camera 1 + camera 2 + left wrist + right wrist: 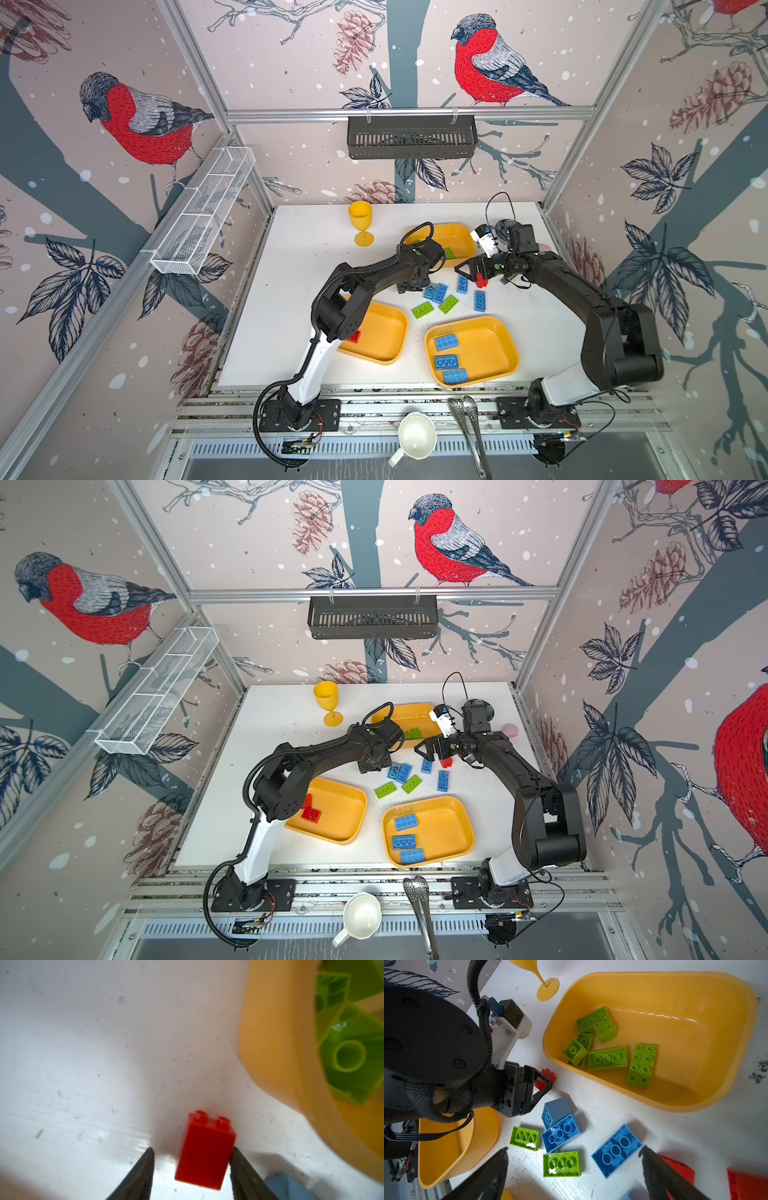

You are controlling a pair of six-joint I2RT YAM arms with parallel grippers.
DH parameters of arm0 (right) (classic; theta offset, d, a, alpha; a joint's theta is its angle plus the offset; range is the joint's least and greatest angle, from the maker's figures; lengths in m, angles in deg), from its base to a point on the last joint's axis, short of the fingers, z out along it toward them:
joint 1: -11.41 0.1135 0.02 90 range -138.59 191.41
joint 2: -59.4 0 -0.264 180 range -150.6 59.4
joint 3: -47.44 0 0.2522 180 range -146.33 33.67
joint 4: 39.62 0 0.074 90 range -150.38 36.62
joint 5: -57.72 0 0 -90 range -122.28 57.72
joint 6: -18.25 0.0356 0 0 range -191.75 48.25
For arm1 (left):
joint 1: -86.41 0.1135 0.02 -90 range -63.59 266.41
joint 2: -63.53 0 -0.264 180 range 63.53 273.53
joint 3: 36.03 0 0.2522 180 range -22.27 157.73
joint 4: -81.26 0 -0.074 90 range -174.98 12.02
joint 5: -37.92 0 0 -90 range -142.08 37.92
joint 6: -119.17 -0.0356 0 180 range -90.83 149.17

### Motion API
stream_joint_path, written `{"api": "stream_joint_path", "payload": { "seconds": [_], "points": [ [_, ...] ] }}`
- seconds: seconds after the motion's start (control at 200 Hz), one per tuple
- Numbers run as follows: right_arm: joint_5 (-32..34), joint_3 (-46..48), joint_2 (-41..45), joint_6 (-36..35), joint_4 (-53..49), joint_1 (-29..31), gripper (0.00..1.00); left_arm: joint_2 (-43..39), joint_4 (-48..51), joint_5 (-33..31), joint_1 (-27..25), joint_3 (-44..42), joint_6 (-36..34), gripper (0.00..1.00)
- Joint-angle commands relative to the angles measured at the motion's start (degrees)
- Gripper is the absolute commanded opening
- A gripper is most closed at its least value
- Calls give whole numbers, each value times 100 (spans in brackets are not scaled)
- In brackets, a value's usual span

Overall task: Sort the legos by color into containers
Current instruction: 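Close the left gripper on the red brick and lift it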

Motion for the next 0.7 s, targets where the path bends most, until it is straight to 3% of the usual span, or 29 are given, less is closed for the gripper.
{"api": "stream_joint_path", "payload": {
  "seconds": [0.0,0.275,0.565,0.695],
  "points": [
    [-9,-4,9,46,21,44,99,-118,79,-244,10,-198,-323,57],
    [51,40,82,58,11,76,99,-49,-212,-322,110,-282,-872,52],
    [77,67,111,82,28,80,99,-190,-452,-256,258,-476,-1175,34],
    [60,41,88,83,23,89,99,-425,-411,-264,283,-506,-1329,32]
  ]
}}
